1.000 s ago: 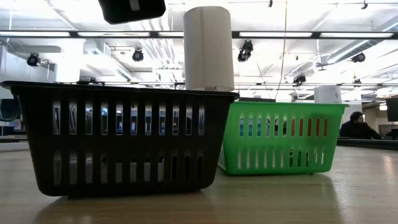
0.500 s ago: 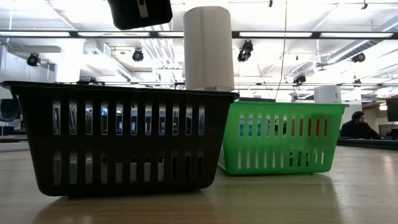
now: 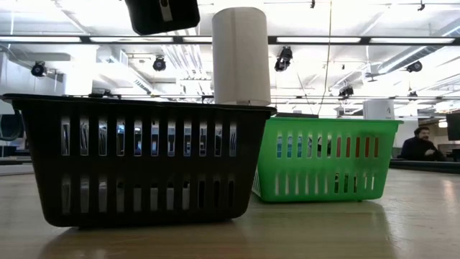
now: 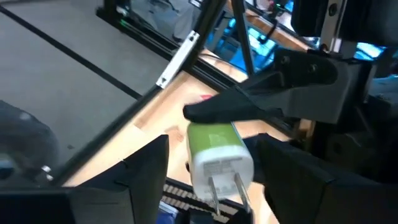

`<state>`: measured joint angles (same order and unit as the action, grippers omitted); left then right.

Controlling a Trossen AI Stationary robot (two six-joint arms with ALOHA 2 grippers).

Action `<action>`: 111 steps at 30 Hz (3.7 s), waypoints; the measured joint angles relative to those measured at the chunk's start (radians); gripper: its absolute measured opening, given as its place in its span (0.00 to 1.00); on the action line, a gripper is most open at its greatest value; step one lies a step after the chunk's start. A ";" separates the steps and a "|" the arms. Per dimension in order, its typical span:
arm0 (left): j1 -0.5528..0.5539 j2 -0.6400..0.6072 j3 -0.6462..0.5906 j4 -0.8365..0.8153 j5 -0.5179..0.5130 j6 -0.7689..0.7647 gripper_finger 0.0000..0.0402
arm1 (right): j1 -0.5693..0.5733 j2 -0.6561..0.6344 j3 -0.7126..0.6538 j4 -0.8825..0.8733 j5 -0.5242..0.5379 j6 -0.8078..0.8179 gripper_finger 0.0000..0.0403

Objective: Pick & Place Office items
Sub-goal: Put the green charger adapter into the green bin, then put the blue charger adapter into the green bin

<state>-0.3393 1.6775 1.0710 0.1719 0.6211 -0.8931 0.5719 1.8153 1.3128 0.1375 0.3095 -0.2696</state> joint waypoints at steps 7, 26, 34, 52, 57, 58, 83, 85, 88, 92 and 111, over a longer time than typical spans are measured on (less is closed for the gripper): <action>0.000 0.000 0.000 0.000 0.000 0.000 0.33 | -0.032 0.000 -0.002 -0.004 -0.084 0.042 0.48; 0.001 0.000 0.000 -0.001 0.000 0.000 0.33 | -0.034 0.000 -0.010 -0.027 -0.033 0.038 0.32; 0.002 0.000 0.000 -0.002 -0.002 0.000 0.33 | -0.034 0.000 -0.010 -0.029 -0.025 0.031 0.32; 0.085 0.000 0.000 -0.162 0.178 0.043 0.63 | -0.044 0.000 -0.010 -0.127 -0.015 0.089 0.32; 0.143 -0.003 -0.002 -0.290 0.340 0.182 0.63 | -0.049 -0.001 -0.010 -0.199 0.025 0.206 0.32; 0.151 -0.008 -0.005 -0.320 0.354 0.210 0.63 | -0.049 -0.001 -0.010 -0.214 0.040 0.220 0.32; 0.169 -0.143 -0.034 -0.766 -0.005 0.224 0.63 | -0.088 -0.007 -0.010 -0.799 0.079 0.737 0.32; 0.169 -0.143 -0.036 -0.765 -0.031 0.184 0.63 | -0.092 -0.007 -0.010 -0.784 0.023 0.742 0.32; 0.168 -0.143 -0.042 -0.764 -0.088 0.132 0.63 | -0.093 -0.007 -0.010 -0.753 -0.027 0.742 0.32; 0.168 -0.143 -0.055 -0.764 -0.117 0.103 0.63 | -0.092 -0.007 -0.010 -0.725 -0.031 0.740 0.38; 0.120 -0.142 -0.114 -0.748 -0.440 0.104 0.63 | -0.073 -0.012 0.013 -0.626 0.135 0.598 0.78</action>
<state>-0.2194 1.5360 0.9571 -0.5762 0.1808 -0.7888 0.4985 1.8034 1.3255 -0.4890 0.4442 0.3280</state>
